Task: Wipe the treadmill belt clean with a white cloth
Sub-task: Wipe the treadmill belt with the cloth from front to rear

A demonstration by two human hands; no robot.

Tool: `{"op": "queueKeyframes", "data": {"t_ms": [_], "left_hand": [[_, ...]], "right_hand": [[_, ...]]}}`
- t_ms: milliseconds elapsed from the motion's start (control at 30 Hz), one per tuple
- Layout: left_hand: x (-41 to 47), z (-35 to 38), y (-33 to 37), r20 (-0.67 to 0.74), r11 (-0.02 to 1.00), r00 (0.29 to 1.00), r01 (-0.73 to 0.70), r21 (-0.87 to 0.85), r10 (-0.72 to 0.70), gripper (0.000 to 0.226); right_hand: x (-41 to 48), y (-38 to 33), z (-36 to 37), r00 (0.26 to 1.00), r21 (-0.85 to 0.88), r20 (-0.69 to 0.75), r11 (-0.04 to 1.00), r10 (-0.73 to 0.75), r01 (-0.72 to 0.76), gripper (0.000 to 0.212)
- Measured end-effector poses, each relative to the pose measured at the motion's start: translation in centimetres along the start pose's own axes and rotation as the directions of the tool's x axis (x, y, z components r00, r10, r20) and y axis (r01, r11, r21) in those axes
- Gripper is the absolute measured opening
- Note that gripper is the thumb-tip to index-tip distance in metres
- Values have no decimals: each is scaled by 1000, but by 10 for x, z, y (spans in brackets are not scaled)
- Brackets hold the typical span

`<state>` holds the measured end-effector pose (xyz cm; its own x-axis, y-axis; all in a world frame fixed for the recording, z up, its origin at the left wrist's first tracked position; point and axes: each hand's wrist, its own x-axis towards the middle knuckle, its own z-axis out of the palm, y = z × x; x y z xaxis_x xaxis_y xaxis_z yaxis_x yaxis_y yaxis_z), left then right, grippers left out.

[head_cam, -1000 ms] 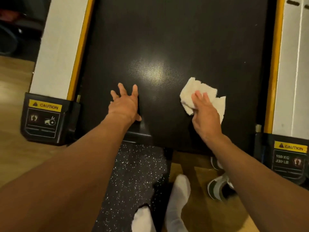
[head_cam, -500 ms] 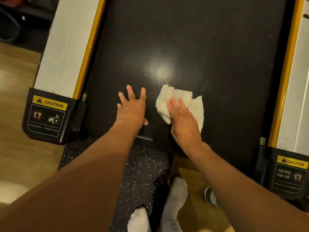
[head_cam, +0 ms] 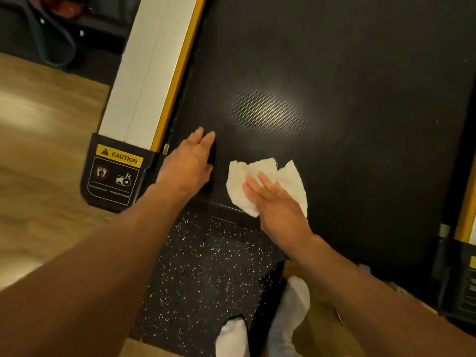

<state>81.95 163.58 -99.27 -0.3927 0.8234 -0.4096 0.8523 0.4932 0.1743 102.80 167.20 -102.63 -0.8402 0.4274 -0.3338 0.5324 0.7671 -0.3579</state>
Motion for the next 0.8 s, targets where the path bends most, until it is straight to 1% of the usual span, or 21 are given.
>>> {"op": "queueKeyframes", "data": {"t_ms": [33,100,133,167,200,233,267,333,367,400,467,533,633,667,700,733,800], "left_hand": [[0,-5,-10,-58,998,998,1,64,3,79],[2,-13,-30,-115,975,993,41,220,-16,90],[2,-15,-38,-123,960,991,90,267,-59,98],[3,-16,-45,-121,951,985,151,269,-122,106],[2,-14,-50,-108,949,976,211,233,-191,113],[1,-12,-55,-85,948,964,264,175,-253,118],[-1,-10,-58,-50,946,952,305,110,-301,122],[-2,-6,-60,32,936,936,351,10,-351,126],[-2,-4,-61,63,933,932,359,-5,-358,127],[-1,-5,-62,87,933,930,359,6,-358,129],[1,-6,-66,137,942,932,328,71,-335,133],[-1,-9,-72,180,952,936,291,92,-303,134],[-4,-13,-80,222,964,938,258,66,-266,133],[-5,-15,-83,236,967,938,249,57,-255,132],[-5,-16,-86,248,970,938,237,54,-243,130],[-6,-16,-89,251,973,940,221,60,-229,126],[-7,-16,-94,232,980,954,176,87,-192,116]], "right_hand": [[11,6,-6,1000,-4,-4,1000,-8,8,79],[46,18,-18,997,-10,-39,998,60,-60,74],[62,20,-23,991,-7,-78,994,110,-111,72],[72,18,-25,981,8,-105,986,165,-165,71],[75,13,-23,970,30,-113,977,213,-211,72],[72,3,-18,970,36,-98,975,221,-219,75],[64,-9,-10,979,24,-68,982,191,-189,76],[42,-32,-2,998,-22,47,999,35,-34,79],[34,-38,-3,994,-28,102,998,-45,48,80],[34,-37,-4,988,-25,120,995,-98,101,80],[51,-28,-12,985,-52,104,989,-135,141,78],[76,-25,-18,994,-71,54,992,-98,101,74],[102,-38,-20,997,7,-25,998,67,-67,75],[102,-47,-17,996,24,-31,996,86,-85,76],[98,-56,-12,999,22,-1,998,53,-53,77],[91,-63,-7,998,9,51,999,-33,32,78],[79,-71,-3,956,-7,162,968,-246,250,80]]}}
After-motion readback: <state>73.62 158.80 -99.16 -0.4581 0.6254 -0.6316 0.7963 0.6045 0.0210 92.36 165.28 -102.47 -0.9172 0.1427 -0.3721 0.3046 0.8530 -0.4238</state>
